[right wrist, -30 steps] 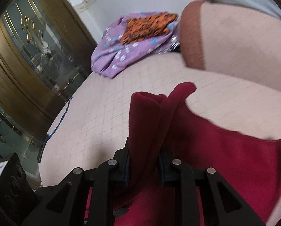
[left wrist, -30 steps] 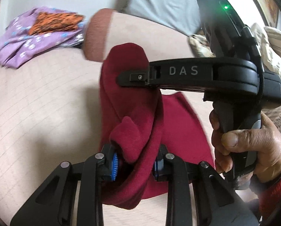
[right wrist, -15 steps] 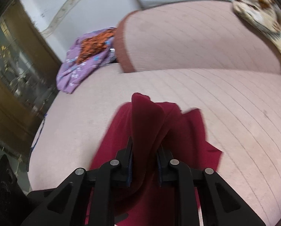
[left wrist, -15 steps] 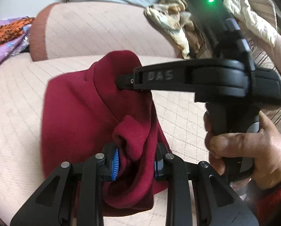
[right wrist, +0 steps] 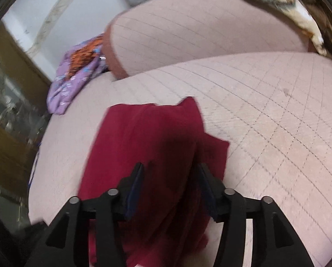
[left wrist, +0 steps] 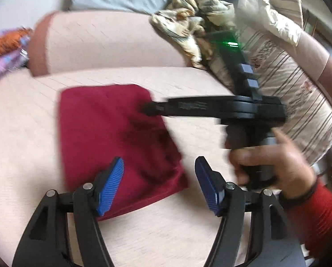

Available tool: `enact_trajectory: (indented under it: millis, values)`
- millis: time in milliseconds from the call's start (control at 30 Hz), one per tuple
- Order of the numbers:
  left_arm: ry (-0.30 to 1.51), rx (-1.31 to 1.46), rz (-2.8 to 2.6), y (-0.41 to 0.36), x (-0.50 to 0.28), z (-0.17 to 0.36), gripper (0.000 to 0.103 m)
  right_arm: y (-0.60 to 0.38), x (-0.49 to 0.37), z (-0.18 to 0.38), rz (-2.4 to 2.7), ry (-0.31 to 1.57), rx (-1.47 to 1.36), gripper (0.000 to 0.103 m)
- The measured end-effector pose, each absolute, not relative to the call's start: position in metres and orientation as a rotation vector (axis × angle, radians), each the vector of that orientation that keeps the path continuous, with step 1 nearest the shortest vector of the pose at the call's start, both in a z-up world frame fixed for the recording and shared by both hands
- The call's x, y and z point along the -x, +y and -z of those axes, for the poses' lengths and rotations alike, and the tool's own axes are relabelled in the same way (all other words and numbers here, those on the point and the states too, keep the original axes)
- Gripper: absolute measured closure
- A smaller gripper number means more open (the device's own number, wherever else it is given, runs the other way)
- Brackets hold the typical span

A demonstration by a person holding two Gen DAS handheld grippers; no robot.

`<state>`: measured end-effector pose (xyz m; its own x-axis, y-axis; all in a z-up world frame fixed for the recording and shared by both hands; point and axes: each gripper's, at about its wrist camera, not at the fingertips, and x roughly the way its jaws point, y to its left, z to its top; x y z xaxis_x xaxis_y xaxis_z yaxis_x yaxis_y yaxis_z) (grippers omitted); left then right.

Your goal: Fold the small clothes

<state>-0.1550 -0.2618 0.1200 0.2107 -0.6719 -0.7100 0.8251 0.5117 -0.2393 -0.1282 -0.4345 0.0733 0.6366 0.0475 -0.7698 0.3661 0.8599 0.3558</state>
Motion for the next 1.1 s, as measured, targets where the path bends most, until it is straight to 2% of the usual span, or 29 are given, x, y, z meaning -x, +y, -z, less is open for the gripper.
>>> enact_trajectory:
  millis: [167,233,367,533,733,900,1100]
  values:
    - [0.868,-0.249,0.889,-0.239,0.13,-0.099,0.037,-0.394,0.14,-0.081,0.102,0.87,-0.474,0.048]
    - [0.899,-0.249,0.844,-0.234,0.123,-0.085,0.037,-0.382,0.141,-0.077,0.121,0.896,-0.417,0.055]
    - [0.948,-0.302,0.799,-0.244,0.127,-0.06,0.037,-0.37,0.159,-0.055,0.241,0.989,-0.287,0.06]
    - [0.97,-0.278,0.768,-0.239,0.129,-0.055,0.037,-0.38,0.183,-0.036,0.241,0.981,-0.366,0.061]
    - [0.877,-0.288,0.735,-0.236,0.129,-0.076,0.037,-0.385,0.197,-0.059,0.234,0.929,-0.444,0.057]
    - [0.86,-0.283,0.719,-0.245,0.116,-0.076,0.036,-0.388,0.196,-0.089,0.208,0.789,-0.485,0.052]
    - [0.891,-0.26,0.711,-0.258,0.103,-0.062,0.031,-0.382,0.168,-0.068,0.253,0.854,-0.399,0.052]
